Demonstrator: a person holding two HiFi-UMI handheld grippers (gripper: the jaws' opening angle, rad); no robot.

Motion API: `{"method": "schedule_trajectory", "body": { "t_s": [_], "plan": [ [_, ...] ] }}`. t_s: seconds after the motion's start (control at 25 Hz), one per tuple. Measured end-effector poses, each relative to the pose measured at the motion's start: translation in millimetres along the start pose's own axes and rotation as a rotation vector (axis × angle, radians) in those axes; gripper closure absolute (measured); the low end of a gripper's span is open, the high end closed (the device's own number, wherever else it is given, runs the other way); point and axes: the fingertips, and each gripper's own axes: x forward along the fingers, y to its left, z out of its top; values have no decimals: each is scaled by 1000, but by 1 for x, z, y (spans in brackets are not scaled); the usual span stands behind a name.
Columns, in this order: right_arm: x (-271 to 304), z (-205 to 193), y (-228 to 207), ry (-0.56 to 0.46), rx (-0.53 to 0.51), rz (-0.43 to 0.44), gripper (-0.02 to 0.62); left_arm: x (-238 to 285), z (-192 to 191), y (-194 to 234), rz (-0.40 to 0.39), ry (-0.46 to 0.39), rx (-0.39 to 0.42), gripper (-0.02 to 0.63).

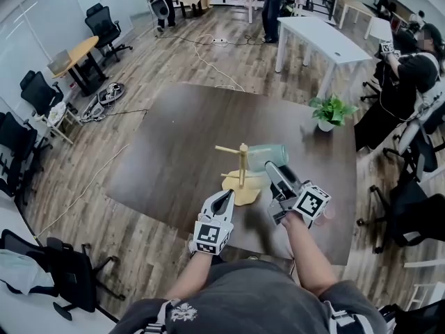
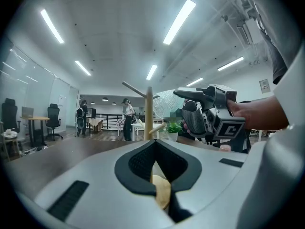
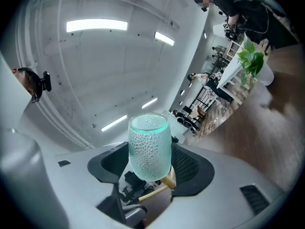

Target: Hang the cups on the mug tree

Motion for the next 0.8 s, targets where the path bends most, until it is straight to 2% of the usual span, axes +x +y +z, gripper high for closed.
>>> {"method": "schedule_trajectory", "body": {
  "t_s": [0.16,0.32,0.48,0.6,0.8],
  "plan": [
    [2,0,4,1,41,39,299,-1,3,-2,-9,-6,9,601],
    [2,1,8,-8,50,37,299,-4,6,-8,-23,-5,16,601],
    [-5,3,4,-18,-8,-30,290,-5,7,-14,-35,-12,17,601],
    [-9,3,6,-30,-11,-42,262,-6,12,-19,-44,-14,16,601],
    [-28,5,5,-49,-40,-96,259,-10,7,-31,-81,-9,8,601]
  ]
}}
